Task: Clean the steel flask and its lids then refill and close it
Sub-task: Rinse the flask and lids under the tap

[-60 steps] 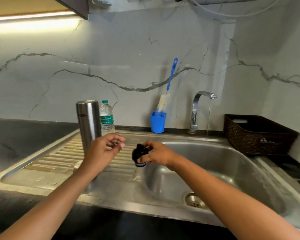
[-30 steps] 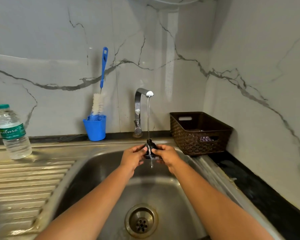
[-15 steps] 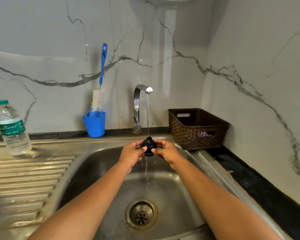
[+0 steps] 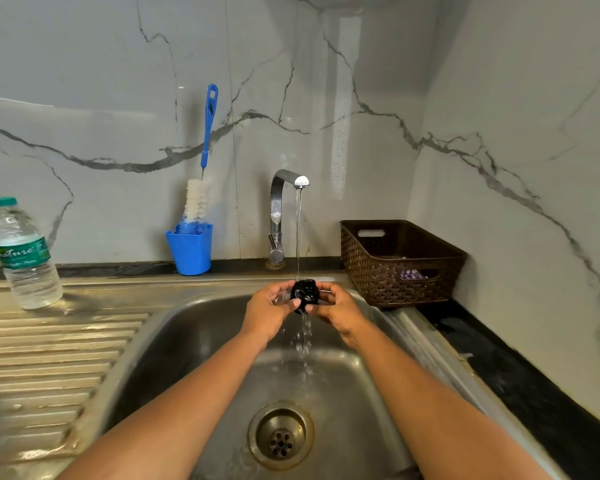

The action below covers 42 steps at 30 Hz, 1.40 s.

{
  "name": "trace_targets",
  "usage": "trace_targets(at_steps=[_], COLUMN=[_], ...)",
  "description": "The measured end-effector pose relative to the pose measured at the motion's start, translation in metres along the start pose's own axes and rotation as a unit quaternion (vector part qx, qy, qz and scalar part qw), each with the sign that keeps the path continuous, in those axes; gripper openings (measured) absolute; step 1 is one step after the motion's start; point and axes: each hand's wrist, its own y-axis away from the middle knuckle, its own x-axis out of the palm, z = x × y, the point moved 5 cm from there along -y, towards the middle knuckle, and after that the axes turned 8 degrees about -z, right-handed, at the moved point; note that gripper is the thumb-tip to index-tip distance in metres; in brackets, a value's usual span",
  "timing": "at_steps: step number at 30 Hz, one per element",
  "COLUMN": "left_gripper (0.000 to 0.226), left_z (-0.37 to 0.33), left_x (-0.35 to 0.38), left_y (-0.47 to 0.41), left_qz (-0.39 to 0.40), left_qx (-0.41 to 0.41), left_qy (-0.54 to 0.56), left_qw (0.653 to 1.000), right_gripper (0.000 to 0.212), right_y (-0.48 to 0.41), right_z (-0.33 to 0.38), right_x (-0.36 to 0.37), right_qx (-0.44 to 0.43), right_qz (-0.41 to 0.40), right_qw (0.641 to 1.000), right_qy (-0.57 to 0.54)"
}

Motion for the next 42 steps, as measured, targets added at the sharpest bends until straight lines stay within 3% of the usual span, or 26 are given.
trace_targets(at_steps=[6,17,23,28,33,42], left_gripper=[0.040,0.031,0.009,0.019,0.017,0.014], left_z=[0.002,0.011,0.014,0.019,0.017,0.008], left_x=[-0.004,-0.012,-0.010,-0.011,-0.007,-0.007], left_y=[-0.002,-0.004,0.001,0.001,0.002,0.003], left_qz=[-0.004,-0.018,0.010,0.004,0.026,0.002], left_qx=[-0.015,-0.060,-0.138,-0.190,-0.179,-0.153], left_qy=[-0.003,0.025,0.067,0.089,0.079,0.090], left_qw=[1.000,0.998,0.988,0.978,0.980,0.984], right_gripper=[0.048,0.025,0.026,0.038,0.049,0.047], right_y=[-0.003,-0.002,-0.001,0.000,0.000,0.000], right_z=[-0.002,-0.001,-0.003,0.000,0.002,0.009], right_x=[0.000,0.012,0.012,0.014,0.011,0.008], right_qx=[0.029,0.041,0.044,0.014,-0.008,-0.090], right_qz=[0.006,-0.007,-0.003,0.010,0.031,0.031], right_qw=[0.999,0.999,0.998,0.998,0.998,0.986], right_qy=[-0.011,0.013,0.039,0.058,0.059,0.138])
